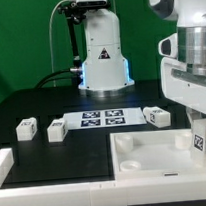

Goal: Assemble one leg

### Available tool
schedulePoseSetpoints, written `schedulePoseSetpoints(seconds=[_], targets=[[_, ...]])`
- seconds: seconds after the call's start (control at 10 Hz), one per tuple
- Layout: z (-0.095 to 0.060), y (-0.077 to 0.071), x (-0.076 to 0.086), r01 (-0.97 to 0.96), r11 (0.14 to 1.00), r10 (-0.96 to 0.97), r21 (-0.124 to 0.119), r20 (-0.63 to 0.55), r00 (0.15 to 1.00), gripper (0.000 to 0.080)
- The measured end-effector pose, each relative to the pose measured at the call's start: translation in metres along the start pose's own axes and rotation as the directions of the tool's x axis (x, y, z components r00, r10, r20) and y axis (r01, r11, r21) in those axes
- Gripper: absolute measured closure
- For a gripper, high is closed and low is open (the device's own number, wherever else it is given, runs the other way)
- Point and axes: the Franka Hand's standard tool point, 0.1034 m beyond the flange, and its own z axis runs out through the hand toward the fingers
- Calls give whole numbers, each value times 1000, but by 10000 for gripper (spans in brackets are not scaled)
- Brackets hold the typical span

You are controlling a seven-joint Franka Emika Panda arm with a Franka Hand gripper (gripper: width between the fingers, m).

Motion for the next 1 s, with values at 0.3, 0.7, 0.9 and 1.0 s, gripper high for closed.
schedulePoseSetpoints(seconds=[0.3, 0.7, 0.9, 1.0], targets=[[0, 0, -1, -7, 1000, 7, 1, 7, 1000, 240], [1, 0, -2, 323, 946, -323, 2, 6, 946, 153], [1, 0, -2, 511, 859, -511, 3, 6, 859, 150], [1, 0, -2, 604, 797, -604, 4, 6, 797, 150]])
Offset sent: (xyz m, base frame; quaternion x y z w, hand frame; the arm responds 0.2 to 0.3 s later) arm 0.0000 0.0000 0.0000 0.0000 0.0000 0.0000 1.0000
